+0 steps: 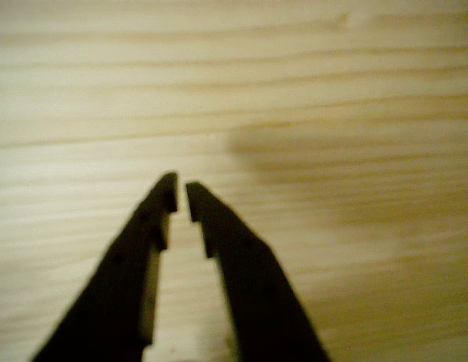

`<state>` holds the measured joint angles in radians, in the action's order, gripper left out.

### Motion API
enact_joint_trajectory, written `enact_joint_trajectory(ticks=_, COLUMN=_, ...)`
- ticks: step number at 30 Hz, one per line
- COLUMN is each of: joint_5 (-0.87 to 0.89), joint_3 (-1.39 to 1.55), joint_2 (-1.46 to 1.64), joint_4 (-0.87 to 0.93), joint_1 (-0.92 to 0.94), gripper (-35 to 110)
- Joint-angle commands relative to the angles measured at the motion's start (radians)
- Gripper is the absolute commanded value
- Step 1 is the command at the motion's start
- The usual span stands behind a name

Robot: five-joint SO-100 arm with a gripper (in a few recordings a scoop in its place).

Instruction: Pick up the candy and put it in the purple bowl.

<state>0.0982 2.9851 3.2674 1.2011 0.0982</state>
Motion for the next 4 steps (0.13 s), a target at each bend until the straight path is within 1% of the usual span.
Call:
enact_joint_trajectory(ticks=1, joint_5=0.008, joint_3=-0.017, joint_2=0.031, joint_4=0.017, joint_1=0.02, gripper=-1)
enact_joint_trajectory(ticks=4, joint_5=0.008, joint_3=-0.017, joint_2=0.031, joint_4=0.017, joint_1=0.02, gripper=-1)
